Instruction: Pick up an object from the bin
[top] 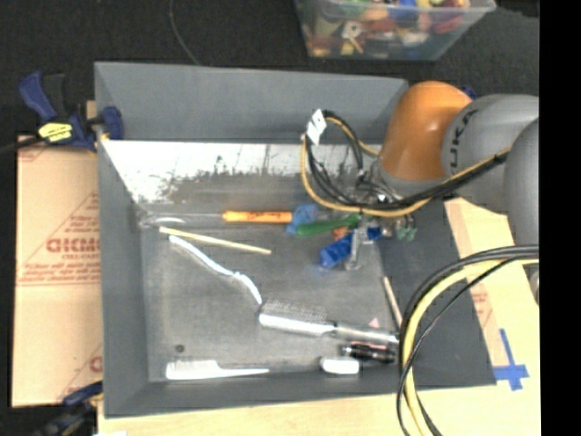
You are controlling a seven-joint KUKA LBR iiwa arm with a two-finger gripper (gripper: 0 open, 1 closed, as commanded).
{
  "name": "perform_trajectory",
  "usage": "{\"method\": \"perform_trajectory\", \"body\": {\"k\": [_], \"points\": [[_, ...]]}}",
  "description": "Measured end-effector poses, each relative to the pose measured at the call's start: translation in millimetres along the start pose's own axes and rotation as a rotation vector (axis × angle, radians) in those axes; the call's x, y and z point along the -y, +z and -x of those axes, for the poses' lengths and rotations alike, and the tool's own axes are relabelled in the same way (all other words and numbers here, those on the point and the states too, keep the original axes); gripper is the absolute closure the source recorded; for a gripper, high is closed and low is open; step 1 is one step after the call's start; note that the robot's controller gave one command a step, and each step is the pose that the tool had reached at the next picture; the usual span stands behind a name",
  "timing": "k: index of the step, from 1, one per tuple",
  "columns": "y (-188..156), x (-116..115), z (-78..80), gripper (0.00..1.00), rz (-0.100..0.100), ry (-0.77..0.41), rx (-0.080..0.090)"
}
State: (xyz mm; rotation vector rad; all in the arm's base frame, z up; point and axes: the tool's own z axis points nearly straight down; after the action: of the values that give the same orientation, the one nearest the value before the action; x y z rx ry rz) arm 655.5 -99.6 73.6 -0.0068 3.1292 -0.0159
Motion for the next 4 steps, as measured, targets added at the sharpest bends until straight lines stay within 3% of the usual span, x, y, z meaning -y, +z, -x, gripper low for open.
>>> {"method": "perform_trajectory", "body": {"k": [1, 3, 4], "points": [[-0.8, 0.7, 0.6, 1.0, -0.002, -0.002, 0.002], [-11.1, 0.7, -1.5, 1.0, -0.002, -0.003, -0.004], [-41.1, 1.5, 0.7, 1.0, -0.003, -0.003, 0.002]]}}
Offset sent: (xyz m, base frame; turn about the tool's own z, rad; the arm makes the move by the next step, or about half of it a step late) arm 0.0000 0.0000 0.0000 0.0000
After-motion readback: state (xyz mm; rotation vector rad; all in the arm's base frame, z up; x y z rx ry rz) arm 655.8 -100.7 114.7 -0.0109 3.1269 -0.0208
